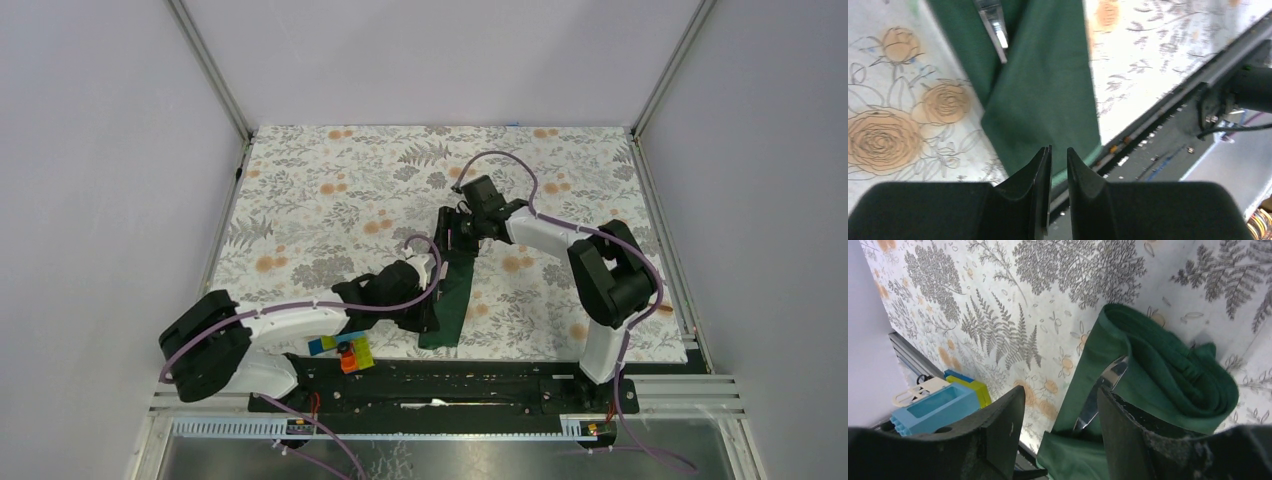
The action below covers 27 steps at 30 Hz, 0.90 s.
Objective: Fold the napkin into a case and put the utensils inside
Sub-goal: Insert the knife into the folded napkin.
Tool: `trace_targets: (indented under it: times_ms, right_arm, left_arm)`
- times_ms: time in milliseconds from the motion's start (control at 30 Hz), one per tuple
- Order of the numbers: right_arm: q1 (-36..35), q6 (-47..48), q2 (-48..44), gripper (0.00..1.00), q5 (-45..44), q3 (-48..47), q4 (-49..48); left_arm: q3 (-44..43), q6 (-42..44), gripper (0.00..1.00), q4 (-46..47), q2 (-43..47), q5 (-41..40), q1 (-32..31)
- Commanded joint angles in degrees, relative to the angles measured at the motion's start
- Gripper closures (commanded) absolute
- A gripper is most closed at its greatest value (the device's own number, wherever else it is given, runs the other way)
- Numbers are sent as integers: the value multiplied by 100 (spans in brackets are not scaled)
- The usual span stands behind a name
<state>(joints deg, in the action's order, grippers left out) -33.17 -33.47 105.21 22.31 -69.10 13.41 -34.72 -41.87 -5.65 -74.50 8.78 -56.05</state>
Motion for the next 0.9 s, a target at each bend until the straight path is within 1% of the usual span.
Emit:
trace_targets:
  times_ms: [0, 100, 167, 233, 367, 500, 567, 767, 867]
  right_arm:
    - [258, 311, 297, 38, 622, 175, -827]
    - [461, 474, 556, 38, 744, 262, -996]
    - [620, 622, 674, 38, 895, 361, -1263]
    - [767, 807, 826, 38, 1331, 400, -1589]
    - [914, 1144, 1199, 37, 1981, 206, -1614]
    - [975, 1317, 1387, 36, 2077, 53, -1607]
    - [1016, 1433, 1429, 36, 2007, -160, -1407]
    - [1054, 1473, 1054, 36, 1554, -938, 203]
    - [1050, 1479, 616, 35, 1577, -745, 405]
  left_arm:
    - [200, 113, 79, 529, -445, -23, 180]
    - [293, 130, 80, 547, -659, -41, 200]
    - [405, 74, 80, 788, -756, 34, 200]
    - [483, 32, 80, 913, -826, 69, 204]
    - [466, 54, 81, 874, -902, 116, 201]
    - [467, 90, 81, 800, -839, 99, 206]
    - [451, 91, 81, 772, -823, 102, 208]
    - [370, 118, 82, 671, -720, 112, 208]
    - [374, 117, 82, 664, -665, 137, 209]
